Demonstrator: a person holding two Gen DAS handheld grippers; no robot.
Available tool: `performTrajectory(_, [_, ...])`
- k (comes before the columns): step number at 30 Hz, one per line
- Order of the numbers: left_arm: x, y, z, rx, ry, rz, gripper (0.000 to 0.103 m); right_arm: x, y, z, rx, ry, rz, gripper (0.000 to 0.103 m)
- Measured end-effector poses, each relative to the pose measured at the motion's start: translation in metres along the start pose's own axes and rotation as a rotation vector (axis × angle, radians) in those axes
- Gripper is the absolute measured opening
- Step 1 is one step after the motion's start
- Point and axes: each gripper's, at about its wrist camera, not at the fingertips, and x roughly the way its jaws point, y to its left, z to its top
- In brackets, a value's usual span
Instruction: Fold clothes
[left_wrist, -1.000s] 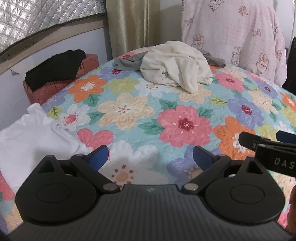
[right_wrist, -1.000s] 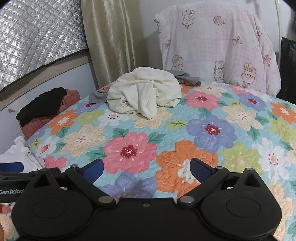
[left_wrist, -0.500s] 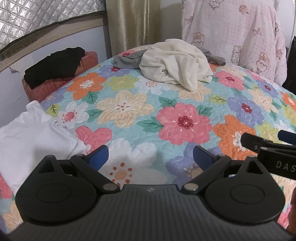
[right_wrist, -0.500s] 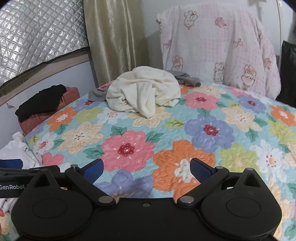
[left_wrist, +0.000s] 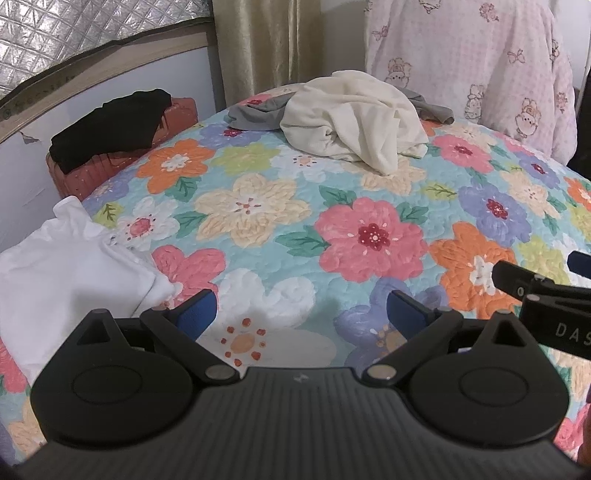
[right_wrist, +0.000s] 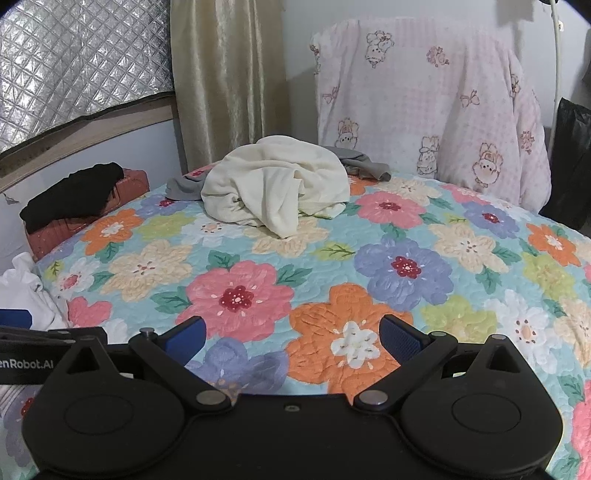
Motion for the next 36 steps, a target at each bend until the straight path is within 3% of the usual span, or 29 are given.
performTrajectory(32, [0.006, -0.005, 0.000, 0.004, 0.034, -0.019, 0.101, -0.001, 0.002, 0.001, -0.017, 0.027, 0.034, 0.102])
performTrajectory(36, [0.013, -0.004, 0.006, 0.001, 0.032, -0.003, 0.102, 0.004, -0.005, 0.012, -0.012, 0.047, 0.099, 0.102])
